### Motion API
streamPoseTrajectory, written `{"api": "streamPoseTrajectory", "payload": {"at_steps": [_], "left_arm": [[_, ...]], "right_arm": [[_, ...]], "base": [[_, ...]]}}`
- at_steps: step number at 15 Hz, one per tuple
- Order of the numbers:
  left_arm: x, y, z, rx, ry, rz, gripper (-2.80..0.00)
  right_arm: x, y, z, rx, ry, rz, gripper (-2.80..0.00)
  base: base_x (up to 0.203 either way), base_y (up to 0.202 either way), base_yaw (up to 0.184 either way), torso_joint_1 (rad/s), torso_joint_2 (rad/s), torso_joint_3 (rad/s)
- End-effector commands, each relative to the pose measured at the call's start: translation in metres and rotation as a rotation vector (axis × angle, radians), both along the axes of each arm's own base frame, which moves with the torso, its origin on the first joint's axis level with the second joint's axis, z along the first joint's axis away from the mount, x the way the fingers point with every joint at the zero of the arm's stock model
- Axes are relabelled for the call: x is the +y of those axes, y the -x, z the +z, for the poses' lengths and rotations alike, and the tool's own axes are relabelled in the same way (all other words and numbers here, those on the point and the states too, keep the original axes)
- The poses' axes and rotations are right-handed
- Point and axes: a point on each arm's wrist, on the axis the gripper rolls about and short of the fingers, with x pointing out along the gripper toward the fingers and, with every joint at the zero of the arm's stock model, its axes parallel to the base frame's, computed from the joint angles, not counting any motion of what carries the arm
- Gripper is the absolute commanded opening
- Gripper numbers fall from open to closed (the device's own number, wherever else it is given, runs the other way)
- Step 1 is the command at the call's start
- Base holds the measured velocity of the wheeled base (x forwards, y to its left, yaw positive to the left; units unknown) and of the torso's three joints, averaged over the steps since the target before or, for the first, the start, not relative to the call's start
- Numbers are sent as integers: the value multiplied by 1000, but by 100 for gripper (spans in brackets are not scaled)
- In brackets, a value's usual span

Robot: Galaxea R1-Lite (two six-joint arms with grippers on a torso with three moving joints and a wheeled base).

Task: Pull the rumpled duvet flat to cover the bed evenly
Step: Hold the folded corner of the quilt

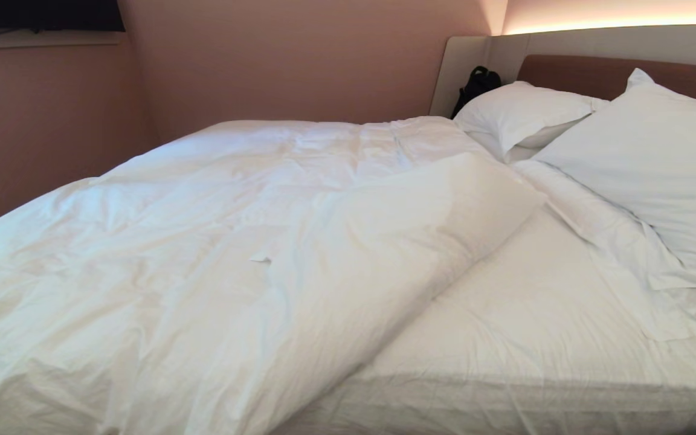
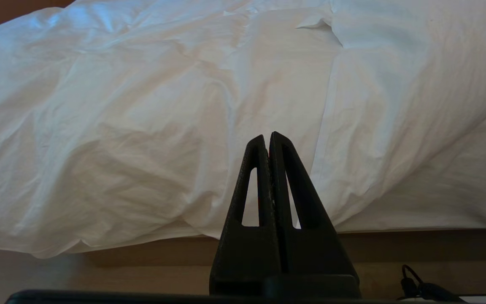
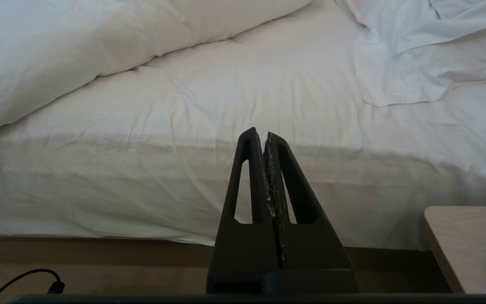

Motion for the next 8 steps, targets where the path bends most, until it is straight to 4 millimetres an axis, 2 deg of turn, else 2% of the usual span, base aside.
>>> {"api": "streamPoseTrajectory", "payload": {"at_steps": [1, 5, 8], "left_arm": [[0, 0, 0, 0, -1, 1, -280], [0, 0, 0, 0, -1, 2, -280], [0, 0, 0, 0, 5, 1, -280]], "right_arm": [[0, 0, 0, 0, 0, 1, -280], [0, 0, 0, 0, 0, 1, -280], [0, 0, 0, 0, 0, 1, -280]], "base": [[0, 0, 0, 0, 0, 0], [0, 0, 0, 0, 0, 0], [-144, 0, -1, 7, 3, 4]]}}
